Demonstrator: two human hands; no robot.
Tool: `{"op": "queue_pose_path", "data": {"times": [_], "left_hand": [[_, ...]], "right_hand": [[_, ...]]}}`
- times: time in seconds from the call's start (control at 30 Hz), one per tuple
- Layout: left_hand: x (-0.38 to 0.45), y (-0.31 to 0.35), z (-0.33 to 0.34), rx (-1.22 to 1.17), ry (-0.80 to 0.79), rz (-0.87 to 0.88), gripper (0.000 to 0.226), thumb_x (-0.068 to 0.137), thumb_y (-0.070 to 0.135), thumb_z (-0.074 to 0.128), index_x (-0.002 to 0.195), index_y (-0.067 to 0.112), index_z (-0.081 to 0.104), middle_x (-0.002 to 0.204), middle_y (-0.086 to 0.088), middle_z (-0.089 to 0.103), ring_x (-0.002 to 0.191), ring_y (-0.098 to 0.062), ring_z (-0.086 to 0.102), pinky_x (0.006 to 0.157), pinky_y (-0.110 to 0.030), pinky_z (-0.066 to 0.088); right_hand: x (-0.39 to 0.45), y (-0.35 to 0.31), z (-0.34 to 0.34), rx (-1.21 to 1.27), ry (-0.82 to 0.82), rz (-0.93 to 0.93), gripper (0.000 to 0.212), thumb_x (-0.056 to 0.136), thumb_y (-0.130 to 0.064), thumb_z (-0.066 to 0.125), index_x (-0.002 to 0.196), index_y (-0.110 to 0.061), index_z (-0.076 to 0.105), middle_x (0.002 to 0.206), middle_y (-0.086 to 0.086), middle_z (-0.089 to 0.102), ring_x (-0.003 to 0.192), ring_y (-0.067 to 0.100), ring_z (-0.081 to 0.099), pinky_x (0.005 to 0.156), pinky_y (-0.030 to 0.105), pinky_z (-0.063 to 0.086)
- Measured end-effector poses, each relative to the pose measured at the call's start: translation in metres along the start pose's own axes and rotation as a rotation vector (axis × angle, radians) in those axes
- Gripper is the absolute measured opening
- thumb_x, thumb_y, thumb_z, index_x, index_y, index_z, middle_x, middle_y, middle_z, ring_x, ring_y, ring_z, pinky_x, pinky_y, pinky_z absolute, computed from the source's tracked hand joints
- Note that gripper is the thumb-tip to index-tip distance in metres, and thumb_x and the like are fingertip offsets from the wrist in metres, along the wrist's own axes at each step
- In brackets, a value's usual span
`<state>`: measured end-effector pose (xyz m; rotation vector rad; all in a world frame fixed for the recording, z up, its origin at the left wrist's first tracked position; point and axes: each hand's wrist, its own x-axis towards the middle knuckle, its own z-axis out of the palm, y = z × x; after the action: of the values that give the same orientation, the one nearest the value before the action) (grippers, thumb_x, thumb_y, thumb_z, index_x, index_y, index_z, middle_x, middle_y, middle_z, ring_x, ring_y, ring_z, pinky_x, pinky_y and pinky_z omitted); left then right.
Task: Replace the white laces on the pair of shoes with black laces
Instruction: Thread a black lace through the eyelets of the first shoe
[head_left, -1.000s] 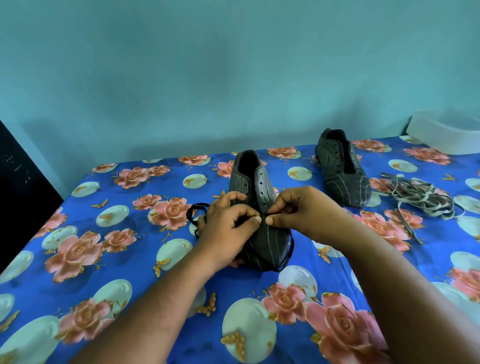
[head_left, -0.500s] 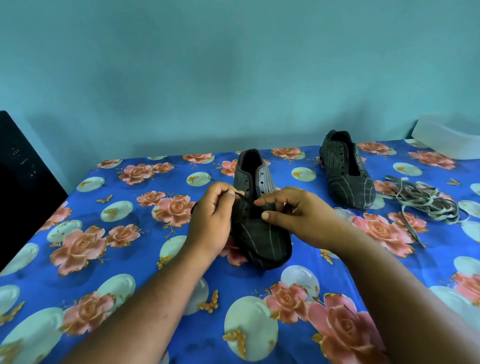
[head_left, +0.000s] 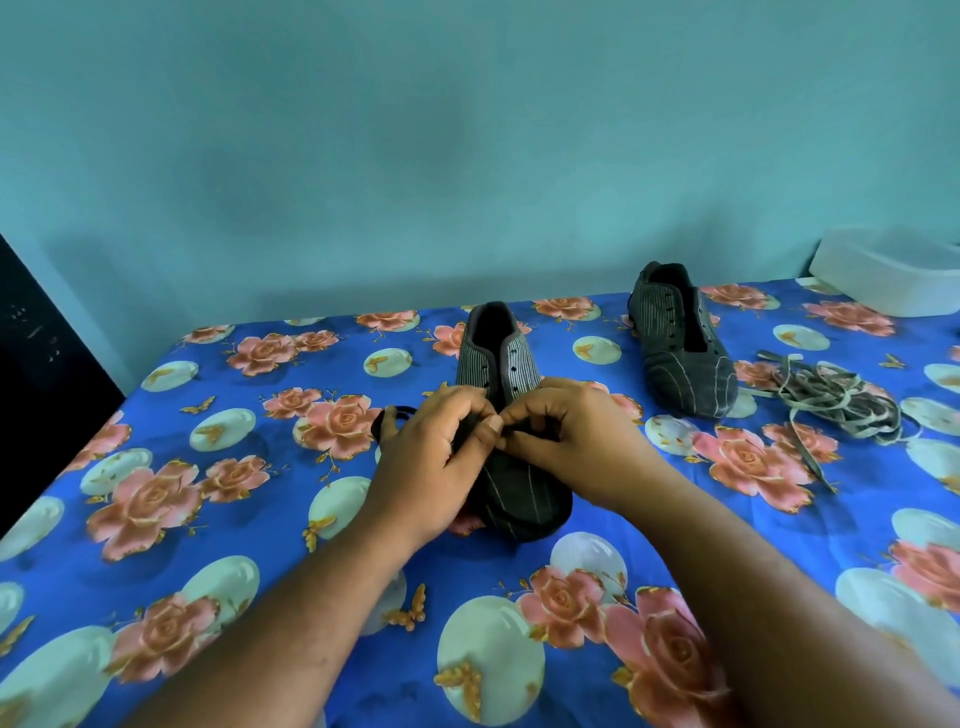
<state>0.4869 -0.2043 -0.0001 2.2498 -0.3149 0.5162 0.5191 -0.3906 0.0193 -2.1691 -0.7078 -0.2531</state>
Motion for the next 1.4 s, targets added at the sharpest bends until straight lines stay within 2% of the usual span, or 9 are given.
{"op": "queue_pose_path", "data": {"times": [0.23,0.47,0.57,0.63,0.7,0.83,1.03,1.2,1.4], "left_hand": [[-0.001,-0.007,-0.004,0.077,-0.081,0.009,0.051,0.085,0.081,0.042,0.119,0.045,0.055,0.130,0.028,0.055,0.120,0.003,0.053,0.111,-0.064,0.024],[-0.002,-0.006,-0.003,0.082,-0.107,-0.012,0.049,0.081,0.076,0.048,0.120,0.047,0.053,0.133,0.032,0.048,0.129,0.004,0.046,0.113,-0.066,0.023],[-0.003,-0.005,-0.003,0.081,-0.112,-0.023,0.053,0.080,0.078,0.046,0.122,0.046,0.054,0.135,0.033,0.046,0.131,0.004,0.043,0.114,-0.065,0.020],[-0.004,-0.005,-0.002,0.085,-0.111,-0.029,0.055,0.080,0.078,0.045,0.122,0.045,0.054,0.135,0.032,0.046,0.132,0.003,0.043,0.114,-0.063,0.020],[-0.005,-0.004,-0.002,0.091,-0.119,-0.032,0.055,0.081,0.079,0.043,0.124,0.046,0.053,0.137,0.032,0.045,0.133,0.003,0.042,0.114,-0.063,0.020],[-0.005,-0.005,-0.003,0.088,-0.145,-0.040,0.054,0.082,0.080,0.040,0.125,0.048,0.049,0.139,0.032,0.042,0.135,0.001,0.040,0.116,-0.062,0.017],[-0.004,-0.006,-0.003,0.108,-0.164,-0.039,0.058,0.083,0.079,0.040,0.129,0.045,0.050,0.142,0.028,0.042,0.137,-0.002,0.038,0.116,-0.060,0.020],[-0.004,-0.006,-0.003,0.093,-0.175,-0.052,0.057,0.083,0.079,0.041,0.128,0.045,0.051,0.141,0.029,0.042,0.137,-0.003,0.039,0.116,-0.060,0.021],[-0.004,-0.006,-0.004,0.058,-0.179,-0.066,0.055,0.081,0.078,0.044,0.126,0.047,0.051,0.139,0.032,0.041,0.132,0.003,0.037,0.112,-0.061,0.031]], "right_hand": [[0.003,-0.006,-0.009,0.345,0.100,0.179,0.022,0.095,-0.026,0.070,0.080,-0.013,0.060,0.069,0.001,0.055,0.065,0.011,0.046,0.065,0.029,0.041],[0.010,0.014,-0.059,0.902,0.772,0.406,0.027,0.102,-0.022,0.060,0.077,-0.020,0.051,0.066,-0.001,0.058,0.052,0.012,0.048,0.053,0.028,0.044],[0.006,0.036,-0.072,0.905,0.957,0.585,0.020,0.103,-0.027,0.060,0.086,-0.018,0.052,0.066,-0.001,0.056,0.048,0.010,0.046,0.052,0.028,0.046],[0.007,0.045,-0.074,0.740,0.910,0.648,0.011,0.100,-0.025,0.064,0.098,-0.018,0.056,0.076,0.004,0.060,0.052,0.011,0.049,0.052,0.030,0.050],[0.008,0.046,-0.068,0.439,0.798,0.590,0.029,0.093,-0.023,0.070,0.117,-0.021,0.054,0.096,0.008,0.062,0.066,0.016,0.057,0.064,0.037,0.054],[0.007,0.025,-0.041,-0.134,0.589,0.178,0.068,0.084,-0.034,0.079,0.142,-0.023,0.044,0.133,0.003,0.048,0.121,0.020,0.048,0.105,0.037,0.039],[0.002,0.010,-0.014,-0.358,0.046,0.001,0.036,0.086,-0.066,0.049,0.100,-0.038,0.069,0.095,-0.018,0.065,0.098,0.016,0.051,0.085,0.044,0.046],[0.003,0.014,-0.018,-0.278,0.078,-0.022,0.009,0.092,-0.039,0.066,0.085,-0.033,0.066,0.079,-0.018,0.061,0.083,0.017,0.053,0.077,0.045,0.049],[0.006,0.028,-0.058,0.027,0.570,0.311,0.008,0.098,-0.028,0.065,0.091,-0.024,0.066,0.078,-0.006,0.064,0.061,0.001,0.055,0.055,0.023,0.040]]}}
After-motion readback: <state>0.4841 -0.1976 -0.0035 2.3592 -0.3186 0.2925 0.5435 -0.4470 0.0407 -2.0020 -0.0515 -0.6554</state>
